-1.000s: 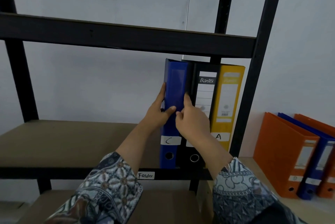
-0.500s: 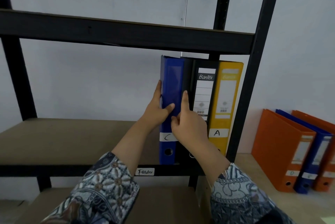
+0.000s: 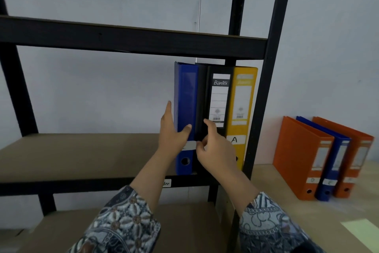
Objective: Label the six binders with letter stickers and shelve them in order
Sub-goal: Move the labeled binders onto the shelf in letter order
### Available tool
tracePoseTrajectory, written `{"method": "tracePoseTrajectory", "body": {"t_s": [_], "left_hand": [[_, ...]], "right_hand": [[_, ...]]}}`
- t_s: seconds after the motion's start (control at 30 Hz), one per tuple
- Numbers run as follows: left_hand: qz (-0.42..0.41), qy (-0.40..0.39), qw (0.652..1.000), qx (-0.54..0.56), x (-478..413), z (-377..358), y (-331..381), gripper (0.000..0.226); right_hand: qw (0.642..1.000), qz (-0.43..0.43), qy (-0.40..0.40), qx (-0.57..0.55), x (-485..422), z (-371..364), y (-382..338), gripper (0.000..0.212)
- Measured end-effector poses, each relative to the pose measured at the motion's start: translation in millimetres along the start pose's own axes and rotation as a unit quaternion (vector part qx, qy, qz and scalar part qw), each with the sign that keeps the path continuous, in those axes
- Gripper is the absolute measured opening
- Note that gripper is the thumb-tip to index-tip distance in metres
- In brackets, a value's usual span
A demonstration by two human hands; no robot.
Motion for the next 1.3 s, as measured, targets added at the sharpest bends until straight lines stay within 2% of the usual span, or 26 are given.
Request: {"method": "tracePoseTrajectory", "body": {"t_s": [0.1,0.2,0.3,0.4,0.47,0.57,0.63,0.87,1.07,1.3], "left_hand": [[0.002,0.059,0.998,-0.002,28,6,-11,0.081],[-0.017,0.108,0.992,-0.057,64,7,-20,0.069],[-0.01,0.115,0.989,-0.094,98,2,-34,0.055],[0.029,0.075,0.989,-0.121,125,-10,-55,0.048],[0.058,0.014,0.99,-0.125,139,-24,-67,0.045],[0.064,-0.088,0.986,-0.13,160,-55,-74,0.039],[0.053,-0.122,0.981,-0.143,173,-76,-72,0.036],[0.037,-0.204,0.959,-0.195,193,-169,-49,0.034],[0.024,-0.27,0.915,-0.299,191,-260,-30,0.053],[0.061,-0.277,0.916,-0.284,199,-346,-10,0.063]], "right_hand": [[1.0,-0.012,0.01,0.003,23,3,9,0.057],[0.999,-0.04,-0.003,0.033,49,-2,25,0.052],[0.994,-0.071,-0.041,0.066,78,-12,43,0.049],[0.988,-0.102,-0.089,0.076,106,-21,60,0.049],[0.983,-0.117,-0.113,0.084,121,-21,69,0.047],[0.977,-0.132,-0.146,0.081,141,-21,85,0.044],[0.973,-0.14,-0.166,0.084,152,-18,101,0.043],[0.957,-0.172,-0.205,0.112,165,20,181,0.046],[0.951,-0.18,-0.219,0.125,162,70,257,0.049],[0.946,-0.191,-0.231,0.126,166,118,346,0.049]]}}
Point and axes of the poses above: each hand's wrist, its own x-axis away from the middle knuckle, its own z-axis out of the back of the hand, y = z × x, the point moved 10 cm from there along -x, towards the middle knuckle, and after that the axes turned 5 degrees about z, right-handed, at the moved point
